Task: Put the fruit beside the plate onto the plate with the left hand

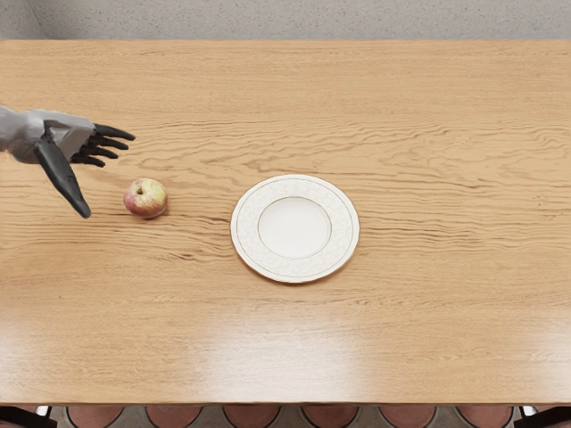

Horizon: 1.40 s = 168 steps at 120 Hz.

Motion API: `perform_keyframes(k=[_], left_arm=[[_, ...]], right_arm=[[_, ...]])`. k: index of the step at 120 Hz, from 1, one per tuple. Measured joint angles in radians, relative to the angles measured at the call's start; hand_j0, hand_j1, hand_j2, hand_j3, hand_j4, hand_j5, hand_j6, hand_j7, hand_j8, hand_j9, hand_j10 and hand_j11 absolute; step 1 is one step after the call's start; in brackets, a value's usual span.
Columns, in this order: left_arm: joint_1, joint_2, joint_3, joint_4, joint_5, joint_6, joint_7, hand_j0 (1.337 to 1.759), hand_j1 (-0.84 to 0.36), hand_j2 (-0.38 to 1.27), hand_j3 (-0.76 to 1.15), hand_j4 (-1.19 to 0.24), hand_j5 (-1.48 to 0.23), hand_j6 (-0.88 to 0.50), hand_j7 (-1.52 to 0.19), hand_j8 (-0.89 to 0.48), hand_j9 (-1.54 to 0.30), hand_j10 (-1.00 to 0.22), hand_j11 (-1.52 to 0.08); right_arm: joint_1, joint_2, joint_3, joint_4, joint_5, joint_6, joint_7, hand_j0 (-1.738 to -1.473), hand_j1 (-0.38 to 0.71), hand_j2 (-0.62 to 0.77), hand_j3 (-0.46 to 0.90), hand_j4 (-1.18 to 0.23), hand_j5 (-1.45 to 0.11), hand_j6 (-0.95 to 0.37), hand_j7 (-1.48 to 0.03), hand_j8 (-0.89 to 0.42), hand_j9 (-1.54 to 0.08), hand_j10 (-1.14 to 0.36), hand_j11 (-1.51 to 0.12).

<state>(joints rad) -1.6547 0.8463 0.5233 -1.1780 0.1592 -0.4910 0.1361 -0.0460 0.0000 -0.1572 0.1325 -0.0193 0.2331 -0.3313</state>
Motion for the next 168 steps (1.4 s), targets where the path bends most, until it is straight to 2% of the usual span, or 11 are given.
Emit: perform_keyframes(k=[10, 19, 28, 39, 58, 76, 97, 139, 168], left_arm=[[-0.073, -0.092, 0.160, 0.000, -0.026, 0.144, -0.001, 1.658, 0.34, 0.00, 0.00, -0.01, -0.02, -0.01, -0.02, -0.01, -0.02, -0.01, -0.02], [-0.095, -0.184, 0.247, -0.001, -0.045, 0.264, -0.001, 1.658, 0.33, 0.00, 0.00, -0.01, -0.02, -0.02, -0.02, -0.02, -0.02, -0.01, -0.02], [-0.110, -0.257, 0.311, -0.008, -0.059, 0.396, 0.000, 1.658, 0.33, 0.00, 0.00, -0.02, -0.02, -0.02, -0.02, -0.02, -0.02, -0.02, -0.02], [-0.151, -0.357, 0.389, -0.053, -0.067, 0.534, 0.002, 1.658, 0.33, 0.00, 0.00, -0.02, -0.03, -0.02, -0.02, -0.02, -0.02, -0.02, -0.02], [-0.158, -0.425, 0.480, -0.132, -0.086, 0.703, 0.006, 1.658, 0.31, 0.01, 0.00, -0.03, -0.04, -0.03, -0.04, -0.03, -0.04, -0.03, -0.04], [-0.157, -0.483, 0.510, -0.197, -0.134, 0.860, 0.006, 1.658, 0.29, 0.01, 0.00, -0.05, -0.06, -0.05, -0.06, -0.05, -0.06, -0.05, -0.06], [-0.130, -0.545, 0.520, -0.218, -0.180, 0.966, 0.007, 1.658, 0.19, 0.03, 0.00, -0.13, -0.17, -0.13, -0.17, -0.13, -0.17, -0.13, -0.17], [-0.067, -0.583, 0.517, -0.194, -0.200, 1.020, 0.008, 1.658, -0.03, 0.06, 0.00, -0.32, -0.41, -0.32, -0.41, -0.32, -0.41, -0.32, -0.41], [-0.036, -0.584, 0.516, -0.158, -0.199, 1.057, 0.009, 1.658, -0.12, 0.05, 0.00, -0.40, -0.52, -0.40, -0.52, -0.40, -0.52, -0.40, -0.52]], right_arm=[[0.000, 0.000, 0.000, 0.000, 0.000, 0.000, 0.000, -1.658, -0.35, 0.00, 0.00, 0.00, 0.00, 0.00, 0.00, 0.00, 0.00, 0.00, 0.00], [0.000, 0.000, 0.000, 0.000, 0.000, 0.000, 0.000, -1.658, -0.35, 0.00, 0.00, 0.00, 0.00, 0.00, 0.00, 0.00, 0.00, 0.00, 0.00], [0.000, 0.000, 0.000, 0.000, 0.000, 0.000, 0.000, -1.658, -0.35, 0.00, 0.00, 0.00, 0.00, 0.00, 0.00, 0.00, 0.00, 0.00, 0.00], [0.000, 0.000, 0.000, 0.000, -0.001, 0.000, 0.000, -1.658, -0.35, 0.00, 0.00, 0.00, 0.00, 0.00, 0.00, 0.00, 0.00, 0.00, 0.00], [0.000, 0.000, 0.000, 0.000, 0.000, 0.000, 0.000, -1.658, -0.35, 0.00, 0.00, 0.00, 0.00, 0.00, 0.00, 0.00, 0.00, 0.00, 0.00], [0.000, 0.000, 0.000, 0.000, 0.000, 0.000, 0.000, -1.658, -0.35, 0.00, 0.00, 0.00, 0.00, 0.00, 0.00, 0.00, 0.00, 0.00, 0.00], [0.000, 0.000, 0.000, 0.000, -0.001, 0.000, 0.000, -1.658, -0.35, 0.00, 0.00, 0.00, 0.00, 0.00, 0.00, 0.00, 0.00, 0.00, 0.00], [0.000, 0.000, 0.000, 0.000, 0.000, 0.000, 0.000, -1.658, -0.35, 0.00, 0.00, 0.00, 0.00, 0.00, 0.00, 0.00, 0.00, 0.00, 0.00], [0.000, 0.000, 0.000, 0.000, 0.000, 0.000, 0.000, -1.658, -0.35, 0.00, 0.00, 0.00, 0.00, 0.00, 0.00, 0.00, 0.00, 0.00, 0.00]])
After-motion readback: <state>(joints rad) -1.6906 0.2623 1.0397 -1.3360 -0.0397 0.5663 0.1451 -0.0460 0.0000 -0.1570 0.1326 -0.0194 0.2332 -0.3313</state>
